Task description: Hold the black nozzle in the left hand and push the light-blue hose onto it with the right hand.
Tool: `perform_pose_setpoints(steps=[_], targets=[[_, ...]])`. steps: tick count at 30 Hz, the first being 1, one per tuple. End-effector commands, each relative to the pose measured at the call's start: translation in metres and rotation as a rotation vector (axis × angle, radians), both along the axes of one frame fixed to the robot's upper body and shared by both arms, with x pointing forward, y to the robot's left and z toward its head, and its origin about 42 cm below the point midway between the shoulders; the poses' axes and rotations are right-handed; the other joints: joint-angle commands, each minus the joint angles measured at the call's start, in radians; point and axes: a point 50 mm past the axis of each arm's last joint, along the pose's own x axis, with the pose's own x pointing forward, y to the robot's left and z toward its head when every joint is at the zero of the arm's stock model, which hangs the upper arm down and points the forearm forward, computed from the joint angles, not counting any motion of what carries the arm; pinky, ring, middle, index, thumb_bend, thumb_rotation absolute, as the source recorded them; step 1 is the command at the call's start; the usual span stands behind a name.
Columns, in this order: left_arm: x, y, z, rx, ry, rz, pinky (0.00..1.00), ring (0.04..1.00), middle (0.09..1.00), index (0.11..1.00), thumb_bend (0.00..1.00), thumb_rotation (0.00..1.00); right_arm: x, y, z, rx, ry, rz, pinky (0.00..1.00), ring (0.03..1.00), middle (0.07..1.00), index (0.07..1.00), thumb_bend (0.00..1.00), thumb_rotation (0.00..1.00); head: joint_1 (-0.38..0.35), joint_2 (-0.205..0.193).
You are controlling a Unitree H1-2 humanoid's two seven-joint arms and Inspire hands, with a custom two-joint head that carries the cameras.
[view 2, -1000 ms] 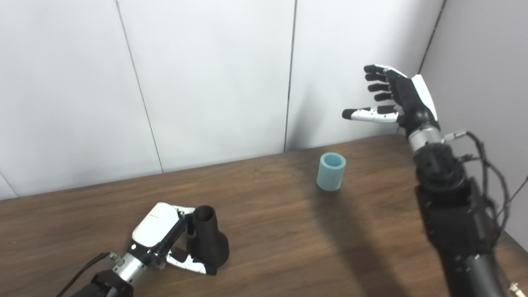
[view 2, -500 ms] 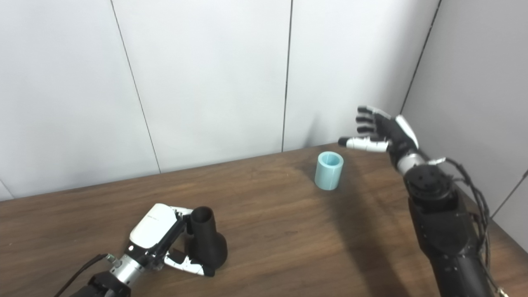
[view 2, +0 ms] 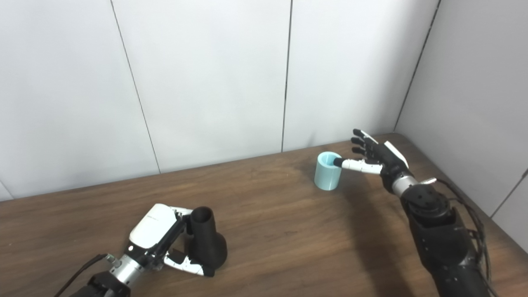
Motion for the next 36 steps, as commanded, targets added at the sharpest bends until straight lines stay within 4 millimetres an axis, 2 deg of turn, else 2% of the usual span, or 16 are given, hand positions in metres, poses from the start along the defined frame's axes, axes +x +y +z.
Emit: perform_pose_setpoints(steps=[1, 3, 6, 13, 19, 25, 32, 36], targets=[[-0.051, 0.030, -0.078, 0.138, 0.217, 0.040, 0.30, 0.393, 0.398, 0.500, 0.52, 0.00, 0.008, 0.001, 0.024, -0.024, -0.110, 0.027, 0.76, 0.868, 0.918, 0.954, 0.88, 0.31, 0.001, 0.003], [-0.052, 0.030, -0.078, 0.141, 0.216, 0.036, 0.30, 0.386, 0.397, 0.500, 0.52, 0.00, 0.009, 0.002, 0.019, -0.018, -0.108, 0.027, 0.76, 0.852, 0.909, 0.928, 0.87, 0.30, 0.003, 0.005], [-0.053, 0.029, -0.080, 0.144, 0.215, 0.036, 0.29, 0.380, 0.398, 0.499, 0.52, 0.00, 0.011, 0.002, 0.013, -0.024, -0.103, 0.027, 0.76, 0.832, 0.906, 0.940, 0.89, 0.28, 0.006, 0.008], [-0.055, 0.030, -0.080, 0.130, 0.225, 0.038, 0.29, 0.378, 0.400, 0.499, 0.52, 0.00, 0.015, 0.007, 0.001, -0.053, -0.072, 0.027, 0.78, 0.849, 0.900, 0.950, 0.89, 0.25, 0.009, 0.015], [-0.057, 0.031, -0.080, 0.133, 0.239, 0.040, 0.29, 0.385, 0.401, 0.499, 0.52, 0.00, 0.019, 0.014, -0.007, -0.066, -0.052, 0.038, 0.77, 0.838, 0.883, 0.927, 0.93, 0.26, 0.013, 0.019], [-0.058, 0.030, -0.080, 0.136, 0.236, 0.035, 0.29, 0.382, 0.400, 0.498, 0.52, 0.00, 0.027, 0.024, -0.013, -0.068, -0.044, 0.033, 0.77, 0.823, 0.865, 0.908, 0.84, 0.18, 0.019, 0.025], [-0.059, 0.031, -0.081, 0.142, 0.224, 0.036, 0.28, 0.375, 0.401, 0.499, 0.52, 0.00, 0.033, 0.031, -0.019, -0.083, -0.054, 0.008, 0.70, 0.737, 0.772, 0.762, 0.79, 0.07, 0.024, 0.031], [-0.059, 0.031, -0.081, 0.144, 0.234, 0.036, 0.28, 0.380, 0.402, 0.500, 0.52, 0.00, 0.036, 0.032, -0.024, -0.100, -0.052, 0.003, 0.65, 0.690, 0.715, 0.708, 0.79, 0.05, 0.024, 0.031]])
